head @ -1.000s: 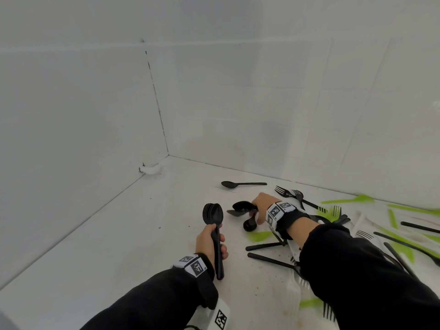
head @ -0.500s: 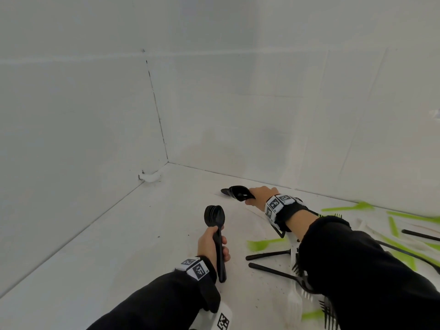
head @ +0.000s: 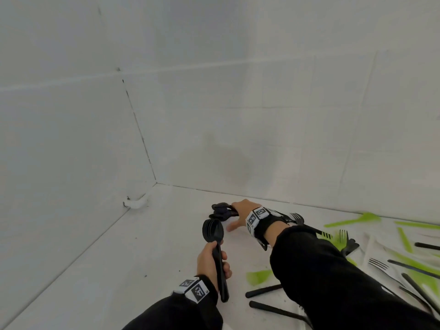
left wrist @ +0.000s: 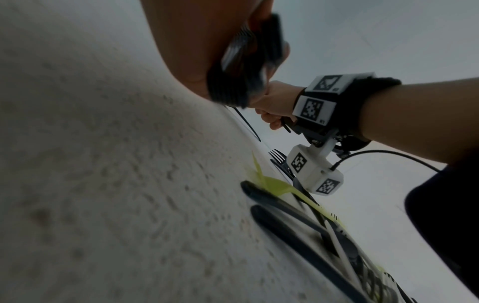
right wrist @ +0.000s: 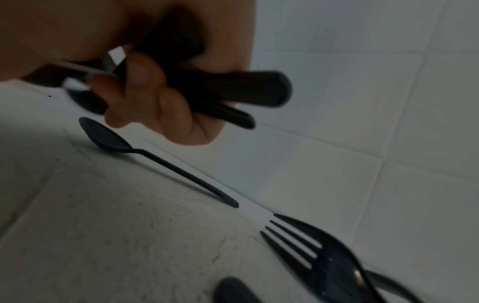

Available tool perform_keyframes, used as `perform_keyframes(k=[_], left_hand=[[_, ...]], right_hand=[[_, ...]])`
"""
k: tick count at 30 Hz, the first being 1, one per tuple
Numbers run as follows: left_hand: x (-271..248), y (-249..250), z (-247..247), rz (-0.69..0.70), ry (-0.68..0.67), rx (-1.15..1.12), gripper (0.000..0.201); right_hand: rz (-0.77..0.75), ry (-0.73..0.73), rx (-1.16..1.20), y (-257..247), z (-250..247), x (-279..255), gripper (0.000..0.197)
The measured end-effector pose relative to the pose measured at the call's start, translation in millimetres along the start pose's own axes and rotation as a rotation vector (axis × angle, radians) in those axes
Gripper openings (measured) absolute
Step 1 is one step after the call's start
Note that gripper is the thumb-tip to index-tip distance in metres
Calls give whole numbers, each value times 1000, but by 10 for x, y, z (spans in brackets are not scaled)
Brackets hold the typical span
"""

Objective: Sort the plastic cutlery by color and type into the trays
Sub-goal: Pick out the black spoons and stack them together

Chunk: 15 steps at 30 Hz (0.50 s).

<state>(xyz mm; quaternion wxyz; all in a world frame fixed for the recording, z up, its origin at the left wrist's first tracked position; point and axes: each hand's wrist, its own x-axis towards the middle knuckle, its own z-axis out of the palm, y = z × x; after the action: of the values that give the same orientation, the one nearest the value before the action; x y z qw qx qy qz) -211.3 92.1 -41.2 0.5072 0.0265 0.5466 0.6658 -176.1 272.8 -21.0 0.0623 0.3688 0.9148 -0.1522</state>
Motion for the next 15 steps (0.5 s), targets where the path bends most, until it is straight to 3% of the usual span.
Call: perform_keyframes(k=[4, 9, 15], left_hand=[[94, -12, 8, -16, 16, 13, 22], [148, -31, 8, -25, 27, 4, 23], [104, -59, 46, -17, 39, -21, 23]], right_hand=[[18, 101, -49, 62, 71, 153, 28], [66, 71, -137, 78, 138, 222, 27], [92, 129, 145, 8, -25, -17, 22]])
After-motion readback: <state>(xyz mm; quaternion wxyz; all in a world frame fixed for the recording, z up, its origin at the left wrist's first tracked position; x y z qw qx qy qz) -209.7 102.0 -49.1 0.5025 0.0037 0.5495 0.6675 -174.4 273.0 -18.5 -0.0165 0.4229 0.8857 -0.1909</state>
